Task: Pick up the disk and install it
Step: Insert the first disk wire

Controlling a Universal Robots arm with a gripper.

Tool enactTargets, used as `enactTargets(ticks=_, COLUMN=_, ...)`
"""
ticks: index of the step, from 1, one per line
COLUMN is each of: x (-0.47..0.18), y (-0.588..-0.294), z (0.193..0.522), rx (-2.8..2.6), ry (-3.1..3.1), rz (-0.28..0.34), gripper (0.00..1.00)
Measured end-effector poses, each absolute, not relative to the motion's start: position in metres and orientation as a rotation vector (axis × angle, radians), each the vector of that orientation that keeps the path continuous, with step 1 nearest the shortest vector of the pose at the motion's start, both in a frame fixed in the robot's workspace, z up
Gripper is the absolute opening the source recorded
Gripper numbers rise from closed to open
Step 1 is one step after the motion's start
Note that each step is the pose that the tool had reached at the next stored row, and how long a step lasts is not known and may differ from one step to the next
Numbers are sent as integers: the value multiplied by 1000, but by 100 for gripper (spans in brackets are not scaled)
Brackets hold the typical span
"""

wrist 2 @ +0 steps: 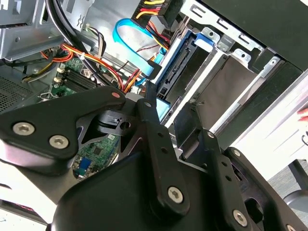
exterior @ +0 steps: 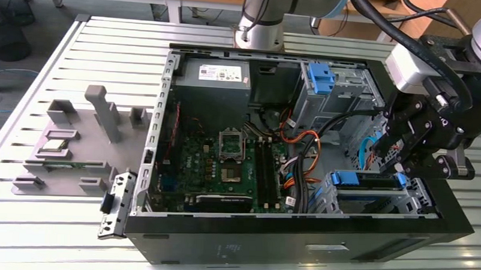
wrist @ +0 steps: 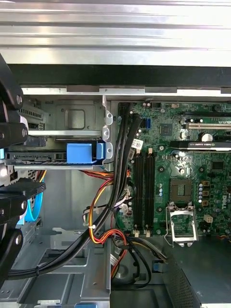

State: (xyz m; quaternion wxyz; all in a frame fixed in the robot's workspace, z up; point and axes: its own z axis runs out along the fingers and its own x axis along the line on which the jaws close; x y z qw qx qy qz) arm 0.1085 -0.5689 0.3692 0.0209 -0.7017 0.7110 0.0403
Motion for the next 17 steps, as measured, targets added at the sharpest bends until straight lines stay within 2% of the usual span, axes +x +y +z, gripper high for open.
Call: enactTargets(ticks=17, x=114, y=-561, z=367, rx=-2176, ry=2204, rz=125, gripper=42)
